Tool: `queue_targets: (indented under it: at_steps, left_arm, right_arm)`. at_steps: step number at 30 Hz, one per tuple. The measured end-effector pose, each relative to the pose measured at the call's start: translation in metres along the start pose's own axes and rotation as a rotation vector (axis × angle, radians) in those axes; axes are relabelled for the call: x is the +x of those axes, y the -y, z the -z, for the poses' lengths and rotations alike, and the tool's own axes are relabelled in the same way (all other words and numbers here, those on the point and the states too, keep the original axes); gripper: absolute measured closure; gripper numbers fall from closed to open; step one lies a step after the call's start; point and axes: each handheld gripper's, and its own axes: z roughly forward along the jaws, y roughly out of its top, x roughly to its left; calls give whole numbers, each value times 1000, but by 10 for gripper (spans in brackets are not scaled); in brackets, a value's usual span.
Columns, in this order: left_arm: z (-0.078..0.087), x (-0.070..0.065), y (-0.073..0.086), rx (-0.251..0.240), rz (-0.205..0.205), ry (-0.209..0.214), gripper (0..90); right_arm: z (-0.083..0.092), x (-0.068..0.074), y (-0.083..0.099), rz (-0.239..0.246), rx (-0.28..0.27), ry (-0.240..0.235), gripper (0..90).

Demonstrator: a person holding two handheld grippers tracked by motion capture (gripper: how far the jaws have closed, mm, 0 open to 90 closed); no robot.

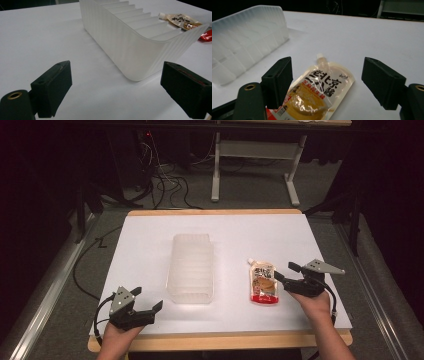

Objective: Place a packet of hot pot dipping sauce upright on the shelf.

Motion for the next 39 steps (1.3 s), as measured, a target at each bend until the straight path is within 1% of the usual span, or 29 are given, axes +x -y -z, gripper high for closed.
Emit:
queue_targets:
  at_steps: [3,4,5,6,7,8,11,12,13,15,16,18,19,21,22,24,25,26,28,29,30,31,33,34,37,38,39]
  left_arm:
    - [0,0,0,0,-1,1,106]
    - [0,0,0,1,-1,0,106]
    - [0,0,0,-1,1,0,106]
    - [0,0,0,-1,1,0,106]
    - [0,0,0,0,2,-1,106]
    - [0,0,0,0,1,0,106]
    - [-1,0,0,3,-3,3,106]
    - [-1,0,0,3,-3,4,106]
    - [0,0,0,1,-3,4,106]
    - [-1,0,0,2,-4,5,106]
    - [-1,0,0,2,-4,5,106]
    - [-1,-1,0,4,-6,4,106]
    - [-1,-1,0,6,-6,5,107]
    - [-2,-2,0,9,-12,6,107]
    - [-2,-2,0,9,-12,6,107]
    - [-2,-2,0,12,-14,8,107]
    - [-2,-2,0,11,-14,7,107]
    - [-2,-2,1,12,-14,6,107]
    - [-2,-2,1,10,-11,5,107]
    - [-1,-1,1,9,-9,4,107]
    - [-1,-1,1,9,-9,4,107]
    - [-1,-1,1,10,-9,4,107]
    - [-1,-2,1,10,-11,4,107]
    - [-1,-2,1,10,-11,4,107]
    - [-1,-1,1,11,-12,4,107]
    - [-1,-1,1,11,-12,4,107]
    - [-1,-1,1,10,-9,4,107]
  right_arm:
    - [-11,-2,-9,2,-1,4,262]
    - [-11,-2,-9,2,-1,4,262]
    - [-17,-2,-14,-6,-8,3,271]
    - [-17,-2,-14,-6,-8,3,271]
    - [-24,-2,-17,-10,-3,5,274]
    - [-27,-3,-18,-6,-4,8,278]
    - [-33,-5,-21,-8,-3,18,286]
    - [-36,-8,-21,-21,-6,23,295]
    - [-41,-14,-19,-46,14,25,293]
    - [-47,-20,-15,-66,57,21,293]
    - [-47,-20,-15,-66,57,21,293]
    - [-51,-25,-9,-94,88,15,314]
    - [-55,-28,-6,-112,112,11,331]
    - [-58,-31,-3,-128,133,6,343]
    - [-58,-31,-3,-128,133,6,343]
    - [-64,-35,0,-157,165,-5,352]
    - [-68,-40,3,-180,181,-8,380]
    - [-69,-41,4,-191,186,-12,389]
    - [-71,-42,5,-200,193,-20,397]
    - [-75,-42,7,-201,209,-22,420]
    - [-75,-42,7,-201,209,-22,420]
    - [-78,-42,8,-200,222,-18,434]
    - [-80,-44,10,-211,240,-20,455]
    - [-81,-44,11,-212,242,-19,482]
    - [-81,-43,11,-211,246,-35,552]
    - [-81,-43,11,-211,246,-35,552]
    - [-81,-42,11,-207,257,-42,644]
